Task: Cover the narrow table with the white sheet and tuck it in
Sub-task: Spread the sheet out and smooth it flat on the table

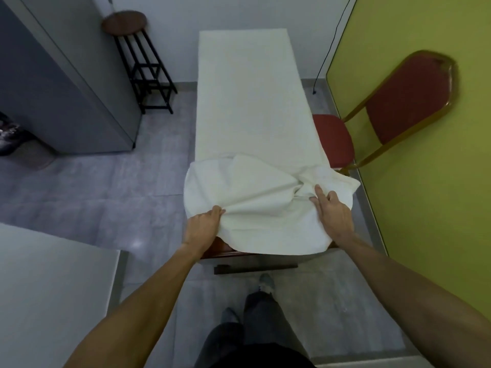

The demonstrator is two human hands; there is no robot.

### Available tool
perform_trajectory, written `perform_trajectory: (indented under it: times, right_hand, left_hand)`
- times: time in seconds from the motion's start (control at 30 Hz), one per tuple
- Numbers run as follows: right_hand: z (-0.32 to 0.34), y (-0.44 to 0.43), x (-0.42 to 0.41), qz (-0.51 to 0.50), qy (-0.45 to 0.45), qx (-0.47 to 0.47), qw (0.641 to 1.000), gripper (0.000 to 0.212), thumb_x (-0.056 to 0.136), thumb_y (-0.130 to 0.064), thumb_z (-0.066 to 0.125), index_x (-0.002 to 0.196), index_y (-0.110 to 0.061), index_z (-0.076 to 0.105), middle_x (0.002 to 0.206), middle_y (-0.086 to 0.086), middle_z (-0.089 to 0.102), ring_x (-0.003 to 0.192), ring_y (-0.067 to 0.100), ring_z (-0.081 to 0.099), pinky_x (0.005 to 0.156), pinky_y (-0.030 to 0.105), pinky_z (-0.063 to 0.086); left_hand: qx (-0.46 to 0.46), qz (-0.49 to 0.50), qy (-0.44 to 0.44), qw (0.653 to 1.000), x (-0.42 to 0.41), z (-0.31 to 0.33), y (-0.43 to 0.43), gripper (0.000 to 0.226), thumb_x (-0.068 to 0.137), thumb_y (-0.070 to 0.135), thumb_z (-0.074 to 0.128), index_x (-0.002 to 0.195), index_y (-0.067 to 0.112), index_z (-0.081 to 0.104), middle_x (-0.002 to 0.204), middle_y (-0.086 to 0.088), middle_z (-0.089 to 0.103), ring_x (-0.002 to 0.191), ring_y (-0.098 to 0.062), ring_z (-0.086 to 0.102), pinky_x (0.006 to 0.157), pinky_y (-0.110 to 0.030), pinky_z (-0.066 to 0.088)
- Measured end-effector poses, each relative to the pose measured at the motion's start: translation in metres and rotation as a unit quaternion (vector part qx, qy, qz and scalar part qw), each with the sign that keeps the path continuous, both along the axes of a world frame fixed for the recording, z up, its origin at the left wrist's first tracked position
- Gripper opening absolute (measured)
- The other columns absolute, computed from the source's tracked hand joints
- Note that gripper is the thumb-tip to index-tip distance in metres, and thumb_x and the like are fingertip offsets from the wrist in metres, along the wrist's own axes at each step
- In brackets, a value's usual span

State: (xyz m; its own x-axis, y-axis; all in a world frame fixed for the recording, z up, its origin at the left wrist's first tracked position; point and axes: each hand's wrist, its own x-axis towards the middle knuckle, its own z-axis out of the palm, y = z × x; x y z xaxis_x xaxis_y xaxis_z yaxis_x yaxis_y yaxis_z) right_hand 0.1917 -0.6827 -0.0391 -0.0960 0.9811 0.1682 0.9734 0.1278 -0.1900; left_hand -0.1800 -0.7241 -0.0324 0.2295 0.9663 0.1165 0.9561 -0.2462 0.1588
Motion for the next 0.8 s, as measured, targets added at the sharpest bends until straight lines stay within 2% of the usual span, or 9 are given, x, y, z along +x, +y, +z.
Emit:
perform_trajectory:
  times: [0.1, 0.17, 0.23, 0.33, 0.4, 0.47, 0.63, 0.73, 0.8]
  right_hand:
    - [0.002, -0.027, 0.008, -0.011, -0.006, -0.016, 1.0, 0.05, 0.091, -0.021, 0.07, 0.135, -0.001, 0.056, 0.081, 0.02, 0.052, 0.045, 0.036, 0.052, 0.038, 0.039, 0.045]
    - [-0.005, -0.048, 0.013, -0.022, -0.008, -0.032, 0.999, 0.05, 0.092, -0.023, 0.067, 0.135, 0.0, 0.056, 0.081, 0.021, 0.053, 0.045, 0.037, 0.053, 0.038, 0.041, 0.047]
    - [-0.015, -0.069, 0.017, -0.023, -0.004, -0.044, 0.999, 0.049, 0.097, -0.032, 0.058, 0.135, 0.0, 0.056, 0.081, 0.021, 0.053, 0.046, 0.037, 0.054, 0.039, 0.042, 0.049]
    - [-0.02, -0.092, 0.014, -0.017, -0.004, -0.045, 0.999, 0.069, 0.102, -0.058, 0.028, 0.128, -0.003, 0.062, 0.079, 0.017, 0.054, 0.048, 0.034, 0.056, 0.041, 0.035, 0.047]
    - [-0.011, -0.094, 0.009, -0.036, -0.001, -0.033, 0.999, 0.073, 0.097, -0.065, 0.029, 0.121, -0.006, 0.064, 0.081, 0.014, 0.056, 0.058, 0.031, 0.058, 0.049, 0.032, 0.045]
    - [-0.001, -0.083, 0.004, -0.067, 0.012, -0.017, 0.998, 0.071, 0.092, -0.067, 0.035, 0.114, -0.006, 0.063, 0.087, 0.013, 0.058, 0.069, 0.03, 0.059, 0.058, 0.035, 0.047]
    - [0.01, -0.018, -0.006, -0.123, 0.041, 0.007, 0.992, 0.07, 0.092, -0.066, 0.036, 0.113, -0.004, 0.06, 0.095, 0.016, 0.06, 0.086, 0.034, 0.057, 0.075, 0.044, 0.046]
    - [0.008, 0.024, -0.016, -0.147, 0.029, -0.018, 0.989, 0.071, 0.09, -0.065, 0.044, 0.124, -0.004, 0.055, 0.108, 0.021, 0.059, 0.098, 0.039, 0.057, 0.081, 0.048, 0.046]
    - [-0.005, 0.045, -0.018, -0.186, 0.029, -0.072, 0.979, 0.08, 0.088, -0.069, 0.05, 0.136, -0.005, 0.044, 0.125, 0.023, 0.053, 0.114, 0.042, 0.052, 0.092, 0.053, 0.043]
  left_hand:
    - [0.024, -0.023, -0.001, 0.999, -0.002, -0.013, -0.024, 0.04, 0.105, 0.035, 0.033, 0.084, 0.009, 0.056, 0.049, -0.001, 0.055, 0.032, -0.017, 0.05, 0.03, -0.026, 0.041]
    - [0.028, -0.046, 0.008, 0.998, -0.001, -0.021, -0.04, 0.026, 0.098, 0.031, 0.055, 0.084, 0.009, 0.059, 0.051, -0.002, 0.057, 0.034, -0.016, 0.05, 0.031, -0.024, 0.042]
    - [0.017, -0.07, 0.026, 0.997, 0.002, -0.026, -0.054, 0.021, 0.093, 0.03, 0.063, 0.084, 0.011, 0.06, 0.054, -0.002, 0.059, 0.036, -0.016, 0.052, 0.033, -0.025, 0.043]
    - [-0.01, -0.06, 0.024, 0.998, 0.003, -0.03, -0.069, 0.03, 0.095, 0.04, 0.052, 0.081, 0.014, 0.057, 0.055, -0.001, 0.06, 0.039, -0.019, 0.055, 0.035, -0.028, 0.045]
    - [-0.008, -0.035, -0.006, 0.999, 0.002, -0.027, -0.066, 0.043, 0.096, 0.05, 0.039, 0.086, 0.015, 0.06, 0.058, -0.001, 0.063, 0.043, -0.019, 0.058, 0.04, -0.029, 0.048]
    - [0.014, -0.022, -0.019, 0.999, 0.001, -0.022, -0.055, 0.048, 0.096, 0.053, 0.038, 0.094, 0.012, 0.064, 0.064, -0.004, 0.066, 0.05, -0.022, 0.062, 0.048, -0.03, 0.052]
    - [-0.005, 0.054, -0.074, 0.996, -0.002, -0.017, 0.006, 0.054, 0.095, 0.049, 0.042, 0.124, 0.005, 0.055, 0.108, -0.017, 0.066, 0.092, -0.033, 0.065, 0.081, -0.041, 0.053]
    - [-0.103, 0.14, -0.073, 0.982, -0.012, -0.035, 0.039, 0.067, 0.095, 0.05, 0.05, 0.141, 0.003, 0.039, 0.146, -0.021, 0.042, 0.129, -0.036, 0.045, 0.105, -0.048, 0.039]
    - [-0.139, 0.193, -0.056, 0.97, -0.021, -0.052, 0.049, 0.077, 0.093, 0.055, 0.051, 0.144, 0.0, 0.033, 0.152, -0.024, 0.032, 0.137, -0.038, 0.035, 0.111, -0.05, 0.033]
